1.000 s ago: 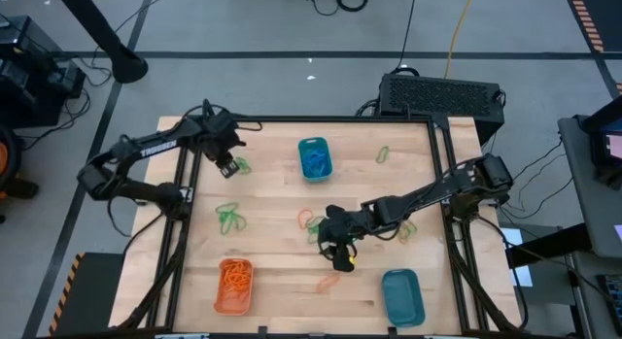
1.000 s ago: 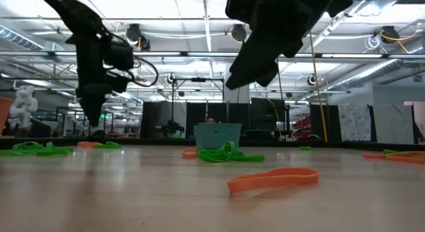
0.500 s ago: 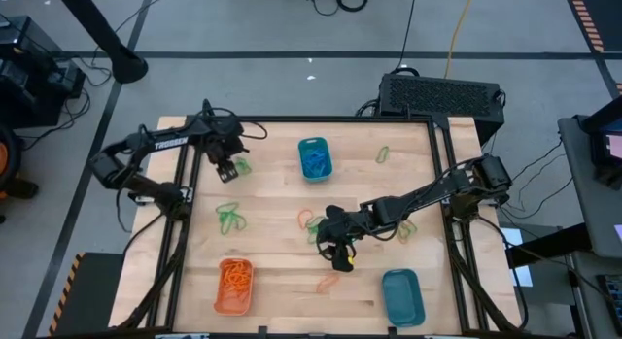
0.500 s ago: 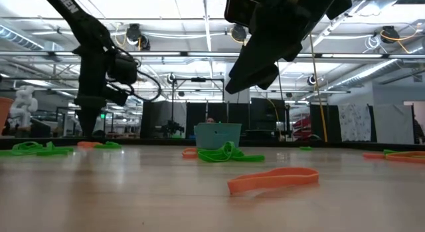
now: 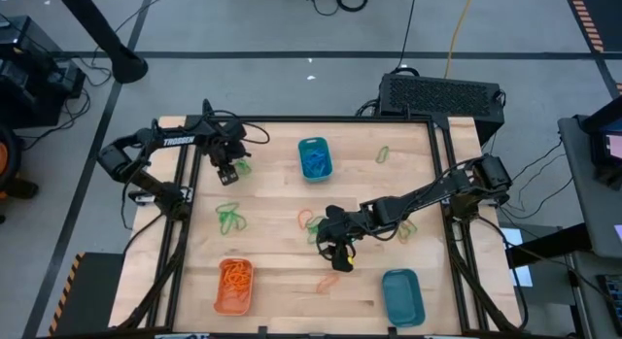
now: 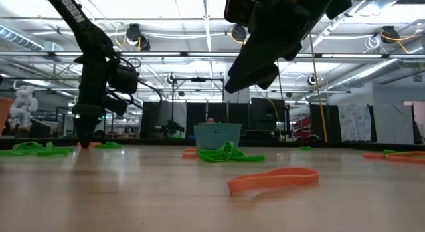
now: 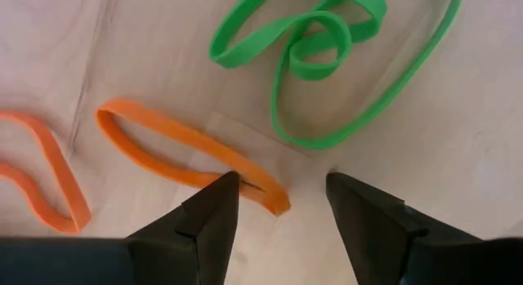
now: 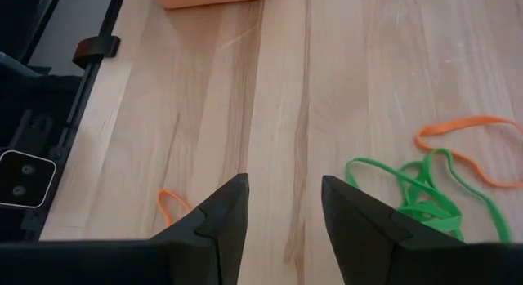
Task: Sort rubber bands into baskets
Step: Put the orange rubber band into the orange bin
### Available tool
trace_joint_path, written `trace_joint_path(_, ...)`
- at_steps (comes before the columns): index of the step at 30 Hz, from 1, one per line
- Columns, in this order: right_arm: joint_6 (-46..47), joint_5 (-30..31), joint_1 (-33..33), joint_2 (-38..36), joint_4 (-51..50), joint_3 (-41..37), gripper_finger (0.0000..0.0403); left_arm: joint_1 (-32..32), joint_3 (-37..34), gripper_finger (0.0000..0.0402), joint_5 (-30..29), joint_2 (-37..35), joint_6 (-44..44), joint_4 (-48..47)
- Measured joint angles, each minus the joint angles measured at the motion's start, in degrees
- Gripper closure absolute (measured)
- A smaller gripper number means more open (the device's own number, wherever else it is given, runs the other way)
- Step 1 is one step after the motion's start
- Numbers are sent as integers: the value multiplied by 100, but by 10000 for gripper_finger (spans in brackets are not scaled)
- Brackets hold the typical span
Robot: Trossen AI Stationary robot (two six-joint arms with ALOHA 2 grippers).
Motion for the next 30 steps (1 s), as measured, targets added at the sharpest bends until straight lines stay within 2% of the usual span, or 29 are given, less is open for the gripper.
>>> trace_joint_path(3,2,0,0,0,2,0,255,0,0,213,-36,0,10,-14)
trace_joint_path(5,0,1,0,0,2,0,255,0,0,237,-32,0,113,-41)
trace_joint_path(7,0,1,0,0,2,0,255,-4,0,275,-29,1,140,-62)
trace_joint_path(11,36,0,4,0,2,0,255,-4,0,377,1,4,140,-120)
trace_joint_path(12,70,0,4,0,0,0,255,-4,0,388,-3,4,120,-135)
trace_joint_path(18,118,2,4,0,0,0,255,-42,25,398,-101,-64,69,-598)
trace_joint_path(22,153,0,4,0,-2,0,255,-218,188,399,83,-459,-54,-914)
trace_joint_path(24,151,0,4,0,-4,0,255,-334,207,400,380,-759,-72,-1236)
trace_joint_path(28,151,0,4,0,-4,0,255,-750,253,400,1407,-1481,-63,-1483)
trace_joint_path(30,146,0,4,0,-4,0,255,-1082,253,400,1601,-1845,-65,-1535)
